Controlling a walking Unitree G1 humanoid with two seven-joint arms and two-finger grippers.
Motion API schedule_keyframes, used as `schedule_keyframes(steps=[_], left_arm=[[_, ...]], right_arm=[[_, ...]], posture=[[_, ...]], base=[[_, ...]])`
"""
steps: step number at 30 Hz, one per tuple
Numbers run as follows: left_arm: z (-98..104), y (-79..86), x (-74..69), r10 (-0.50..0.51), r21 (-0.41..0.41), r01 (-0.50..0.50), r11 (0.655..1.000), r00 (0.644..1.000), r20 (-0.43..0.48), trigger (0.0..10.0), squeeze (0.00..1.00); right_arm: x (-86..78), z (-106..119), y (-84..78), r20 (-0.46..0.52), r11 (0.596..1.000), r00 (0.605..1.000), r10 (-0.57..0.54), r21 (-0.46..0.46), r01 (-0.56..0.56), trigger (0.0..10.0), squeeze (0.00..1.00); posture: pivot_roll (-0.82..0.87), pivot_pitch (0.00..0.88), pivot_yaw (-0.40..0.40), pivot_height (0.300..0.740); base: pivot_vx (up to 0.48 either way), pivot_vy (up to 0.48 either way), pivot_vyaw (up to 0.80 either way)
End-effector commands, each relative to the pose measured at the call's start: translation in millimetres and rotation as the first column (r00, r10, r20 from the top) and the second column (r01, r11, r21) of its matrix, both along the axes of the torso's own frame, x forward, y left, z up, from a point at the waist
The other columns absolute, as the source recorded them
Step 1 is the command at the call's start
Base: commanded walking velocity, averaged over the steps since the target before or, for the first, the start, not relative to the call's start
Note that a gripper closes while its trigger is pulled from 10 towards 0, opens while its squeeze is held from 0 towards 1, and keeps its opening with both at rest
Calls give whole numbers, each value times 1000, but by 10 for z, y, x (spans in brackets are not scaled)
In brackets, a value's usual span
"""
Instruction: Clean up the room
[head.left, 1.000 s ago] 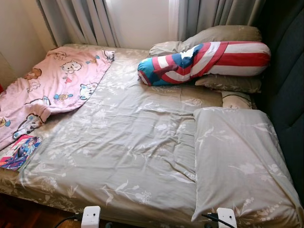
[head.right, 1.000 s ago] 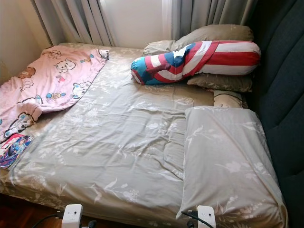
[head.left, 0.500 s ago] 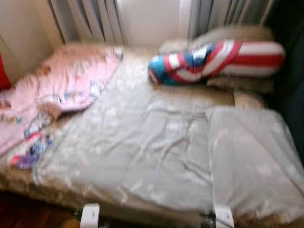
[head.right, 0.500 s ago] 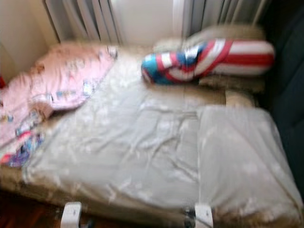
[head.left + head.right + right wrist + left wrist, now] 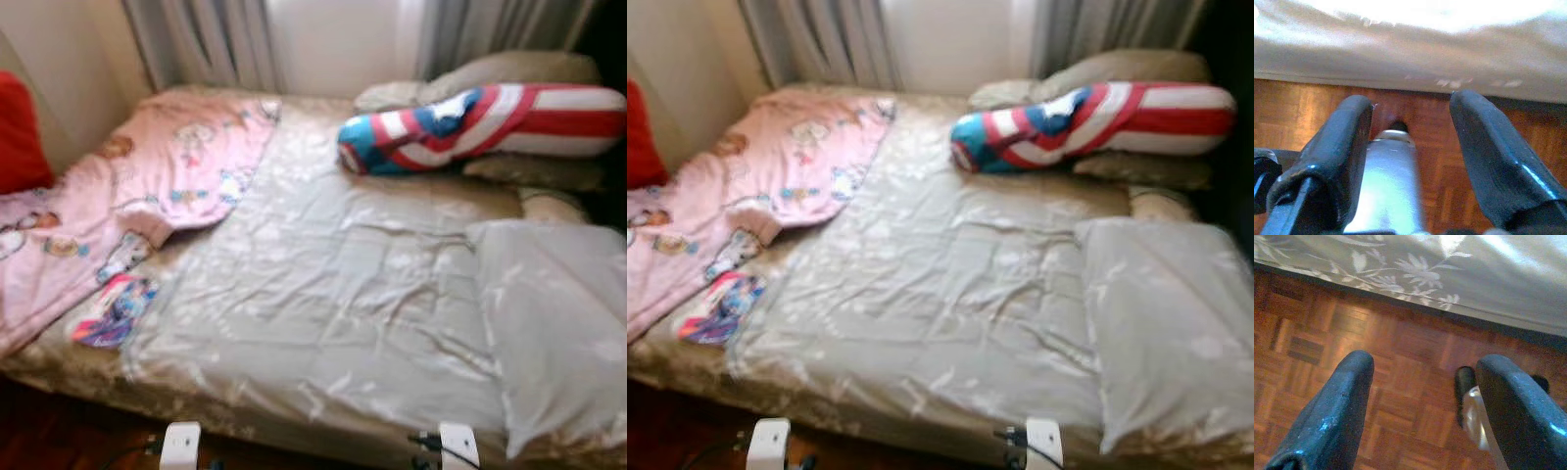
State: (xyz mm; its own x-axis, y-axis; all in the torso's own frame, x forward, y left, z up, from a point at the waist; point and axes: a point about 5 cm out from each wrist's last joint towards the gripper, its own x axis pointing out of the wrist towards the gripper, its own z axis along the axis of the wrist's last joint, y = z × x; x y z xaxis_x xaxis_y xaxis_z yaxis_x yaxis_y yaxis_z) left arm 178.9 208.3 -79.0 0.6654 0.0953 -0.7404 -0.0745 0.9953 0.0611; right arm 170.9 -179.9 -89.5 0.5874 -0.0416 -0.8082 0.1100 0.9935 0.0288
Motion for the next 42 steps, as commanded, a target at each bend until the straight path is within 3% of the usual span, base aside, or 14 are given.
schedule_keyframes(steps=[1, 42], left_arm=[[-32, -56, -39, 2, -15, -3, 1000, 1000, -20, 10000, 0], [-37, -78, -37, 11, -17, -11, 1000, 1000, -23, 10000, 0]], right_arm=[[-101, -38, -63, -31, 1000, 999, -17, -10, 17, 10000, 0], [-94, -33, -83, -30, 1000, 1000, -9, -16, 9, 10000, 0]], posture=[[-47, 80, 21, 740], [-45, 76, 11, 740]], base=[[0, 480, 0], [0, 480, 0]])
